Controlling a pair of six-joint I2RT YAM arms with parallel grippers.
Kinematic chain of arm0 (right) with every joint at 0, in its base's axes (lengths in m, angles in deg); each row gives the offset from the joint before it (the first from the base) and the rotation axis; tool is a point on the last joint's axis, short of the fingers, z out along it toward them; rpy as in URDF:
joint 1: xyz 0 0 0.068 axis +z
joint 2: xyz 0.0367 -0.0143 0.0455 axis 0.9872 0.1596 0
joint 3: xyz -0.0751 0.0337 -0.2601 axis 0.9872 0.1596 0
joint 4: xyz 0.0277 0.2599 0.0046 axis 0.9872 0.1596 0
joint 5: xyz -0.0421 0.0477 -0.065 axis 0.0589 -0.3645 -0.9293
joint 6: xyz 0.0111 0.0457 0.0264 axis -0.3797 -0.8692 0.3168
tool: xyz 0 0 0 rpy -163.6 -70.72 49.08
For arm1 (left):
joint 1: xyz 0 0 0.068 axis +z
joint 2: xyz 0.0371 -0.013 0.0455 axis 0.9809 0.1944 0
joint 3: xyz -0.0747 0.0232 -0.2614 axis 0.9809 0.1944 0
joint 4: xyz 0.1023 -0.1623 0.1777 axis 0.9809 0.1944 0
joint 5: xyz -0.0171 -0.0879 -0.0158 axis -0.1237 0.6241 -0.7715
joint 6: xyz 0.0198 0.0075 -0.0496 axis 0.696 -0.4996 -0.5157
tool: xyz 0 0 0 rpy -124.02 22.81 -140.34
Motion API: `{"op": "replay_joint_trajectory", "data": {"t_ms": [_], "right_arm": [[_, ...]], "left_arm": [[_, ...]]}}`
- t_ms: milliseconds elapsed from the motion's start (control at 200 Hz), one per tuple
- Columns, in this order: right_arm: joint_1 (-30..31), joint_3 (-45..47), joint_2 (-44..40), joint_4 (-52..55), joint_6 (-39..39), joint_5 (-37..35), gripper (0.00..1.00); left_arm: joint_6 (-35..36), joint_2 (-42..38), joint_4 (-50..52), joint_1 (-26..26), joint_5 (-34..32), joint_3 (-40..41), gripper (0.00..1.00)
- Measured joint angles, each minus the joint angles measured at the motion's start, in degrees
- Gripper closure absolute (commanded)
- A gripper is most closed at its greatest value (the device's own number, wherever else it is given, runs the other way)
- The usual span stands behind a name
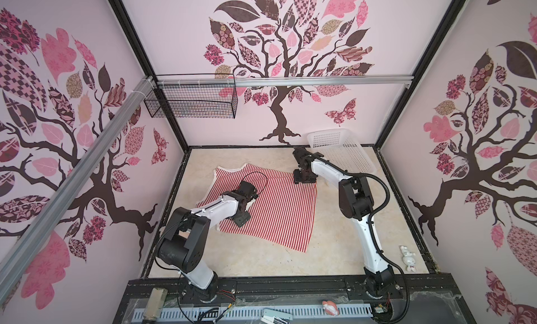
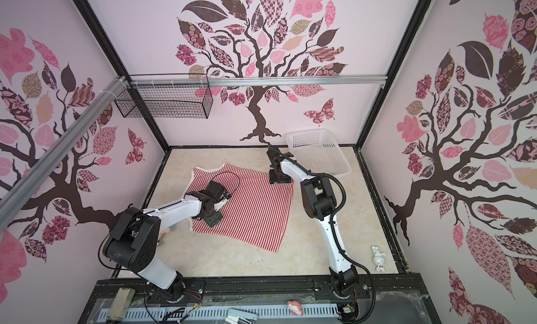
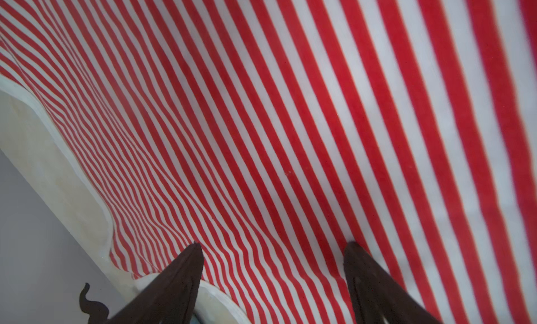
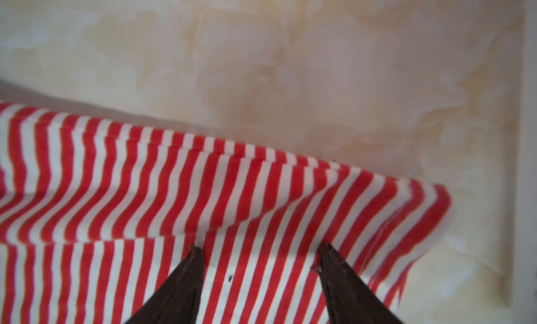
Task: Fold and stack tank tops
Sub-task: Rotate the tank top at the center of the table.
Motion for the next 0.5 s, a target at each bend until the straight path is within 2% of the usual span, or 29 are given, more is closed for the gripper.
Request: {"op": "replay_joint_trajectory", "data": {"t_ms": [175, 300, 500], "right_arm": [[-1.11, -11.87, 6.54, 4.55, 1.18, -1.4, 0.34], [-1.81, -15.52, 8.52, 5.51, 1.97, -1.64, 0.32], [-2.69, -16.11, 8.85, 5.16, 3.02, 0.85, 0.31]], "left_arm": [[-0.85, -0.09, 4.35, -7.32, -0.92, -0.66, 0.19], [-2.47, 0.26, 7.85, -12.72, -0.52, -2.86, 0.19], [-3.26, 1.22, 8.39, -13.6, 1.33, -4.68, 0.18]]}}
